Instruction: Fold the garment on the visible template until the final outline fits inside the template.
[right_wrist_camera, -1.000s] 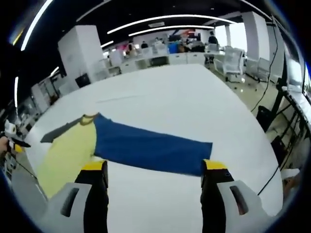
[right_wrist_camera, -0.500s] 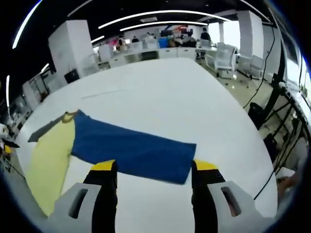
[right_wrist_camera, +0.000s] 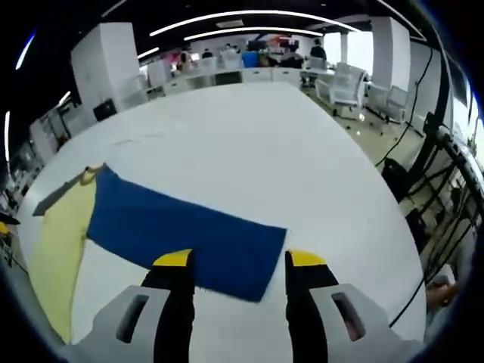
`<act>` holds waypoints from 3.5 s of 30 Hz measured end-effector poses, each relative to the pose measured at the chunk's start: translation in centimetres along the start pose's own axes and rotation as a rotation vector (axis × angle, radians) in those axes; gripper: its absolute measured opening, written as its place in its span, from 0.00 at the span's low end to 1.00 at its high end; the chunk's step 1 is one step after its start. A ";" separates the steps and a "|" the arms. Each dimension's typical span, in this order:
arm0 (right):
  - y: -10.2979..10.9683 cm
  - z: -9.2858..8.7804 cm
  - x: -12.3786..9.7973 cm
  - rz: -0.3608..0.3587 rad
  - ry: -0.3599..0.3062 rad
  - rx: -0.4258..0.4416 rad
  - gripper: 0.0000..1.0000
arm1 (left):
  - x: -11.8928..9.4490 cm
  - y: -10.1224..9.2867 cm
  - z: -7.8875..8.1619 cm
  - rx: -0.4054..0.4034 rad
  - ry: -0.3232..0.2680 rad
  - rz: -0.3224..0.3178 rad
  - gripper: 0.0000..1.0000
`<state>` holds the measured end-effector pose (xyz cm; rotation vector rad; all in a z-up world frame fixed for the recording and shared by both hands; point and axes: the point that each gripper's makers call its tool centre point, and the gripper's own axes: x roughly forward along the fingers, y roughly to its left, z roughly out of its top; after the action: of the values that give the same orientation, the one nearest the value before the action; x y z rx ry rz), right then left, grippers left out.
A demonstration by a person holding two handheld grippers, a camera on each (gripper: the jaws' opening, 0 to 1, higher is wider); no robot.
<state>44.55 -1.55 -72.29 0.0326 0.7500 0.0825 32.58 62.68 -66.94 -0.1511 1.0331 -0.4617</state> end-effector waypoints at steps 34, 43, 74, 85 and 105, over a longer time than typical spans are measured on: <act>-4.6 0.3 4.5 -0.050 0.015 0.017 0.24 | 1.6 -1.1 1.5 0.121 -0.015 -0.037 1.00; -4.4 -0.1 4.8 -0.059 0.037 -0.012 0.15 | 1.8 -1.0 1.6 0.130 -0.015 -0.034 1.00; -1.9 0.9 3.7 -0.052 0.106 -0.086 0.02 | 1.3 -1.1 1.8 0.118 -0.034 -0.030 0.99; -2.4 3.1 3.2 -0.021 0.068 -0.010 0.02 | 0.4 -1.4 1.9 0.137 -0.059 -0.041 0.99; 4.6 10.6 -1.9 0.129 -0.062 0.098 0.02 | -1.4 -2.0 0.6 0.162 -0.108 -0.057 0.99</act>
<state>50.08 2.88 -63.01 0.1768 0.6890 0.1669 31.90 61.42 -64.90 -0.0599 0.8835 -0.5807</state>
